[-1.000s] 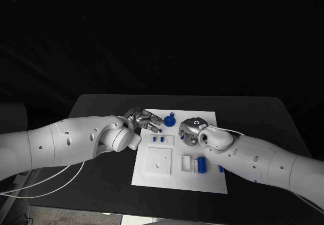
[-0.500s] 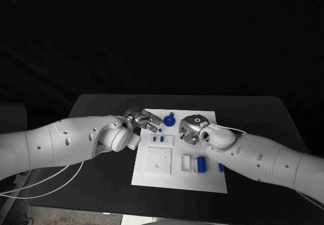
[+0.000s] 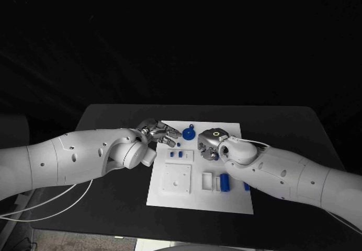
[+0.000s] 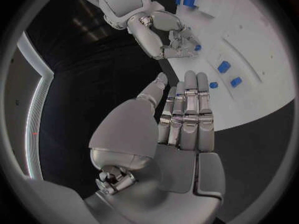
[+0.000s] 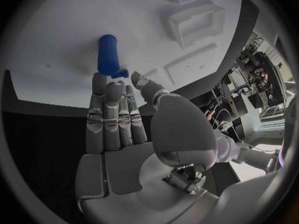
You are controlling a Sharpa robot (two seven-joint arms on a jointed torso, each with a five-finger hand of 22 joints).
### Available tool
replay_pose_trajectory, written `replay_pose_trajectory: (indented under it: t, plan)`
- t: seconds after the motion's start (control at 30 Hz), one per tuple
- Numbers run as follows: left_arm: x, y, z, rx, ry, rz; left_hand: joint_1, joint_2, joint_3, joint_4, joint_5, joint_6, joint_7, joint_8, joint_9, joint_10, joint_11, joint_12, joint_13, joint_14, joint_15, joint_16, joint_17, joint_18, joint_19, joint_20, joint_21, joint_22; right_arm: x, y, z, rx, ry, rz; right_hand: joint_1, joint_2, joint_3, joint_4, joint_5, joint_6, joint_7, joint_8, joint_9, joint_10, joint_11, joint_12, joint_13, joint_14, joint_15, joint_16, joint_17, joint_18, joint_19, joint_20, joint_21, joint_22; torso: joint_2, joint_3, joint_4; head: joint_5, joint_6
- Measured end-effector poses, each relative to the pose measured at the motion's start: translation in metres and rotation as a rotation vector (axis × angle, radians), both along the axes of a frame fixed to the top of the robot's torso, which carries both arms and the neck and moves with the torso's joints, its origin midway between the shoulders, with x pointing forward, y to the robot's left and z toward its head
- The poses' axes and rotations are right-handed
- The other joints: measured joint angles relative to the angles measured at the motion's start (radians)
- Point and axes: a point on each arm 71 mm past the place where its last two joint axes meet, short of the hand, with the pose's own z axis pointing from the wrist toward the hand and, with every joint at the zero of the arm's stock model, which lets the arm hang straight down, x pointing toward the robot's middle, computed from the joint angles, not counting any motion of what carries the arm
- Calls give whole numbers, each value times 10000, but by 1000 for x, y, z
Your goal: Assemble the parts on the task board
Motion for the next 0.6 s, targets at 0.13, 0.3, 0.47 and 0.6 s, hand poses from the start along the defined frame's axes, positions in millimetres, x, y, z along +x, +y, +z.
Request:
replay_pose_trajectory:
  t: [0.13,0.3,0.47,0.6]
  plan:
    - [0,0,0,-1,3,-9,0,0,0,0,0,0,0,0,0,0,0,0,0,0,0,0,0,0,0,0,0,0,0,3,-1,-98,99,0,0,0,-58,-2,0,0,0,0,0,223,-76,0,0,-24,-22,0,-35,0,0,0,-59,-1,0,-8,4,7,-3]
    - [0,-1,0,-3,7,-17,0,0,0,0,0,0,0,0,0,0,0,0,0,0,0,0,-1,0,0,0,0,1,0,4,-2,-200,172,-69,1,0,-195,25,-45,-73,-72,0,-1,505,-172,0,7,-40,-34,0,-69,-1,108,-108,-151,-34,-3,-11,7,16,-9]
    - [0,-1,0,-2,11,-18,0,0,0,0,0,0,0,0,0,0,0,0,0,0,0,0,0,0,0,0,0,1,1,3,-3,-305,155,-249,1,0,-195,25,-45,-138,-78,0,-1,517,-161,3,22,-37,-109,0,-80,-3,143,-143,-210,-49,-5,-7,1,36,-17]
    - [0,0,0,0,13,-18,0,0,0,0,0,0,0,0,0,0,0,0,1,0,0,0,-1,0,0,0,0,1,1,1,-6,-429,191,-389,1,0,-195,25,-79,-138,-78,-1,-2,516,-160,1,15,-37,-109,8,-68,-31,179,-180,-211,-48,-5,-7,-5,49,-18]
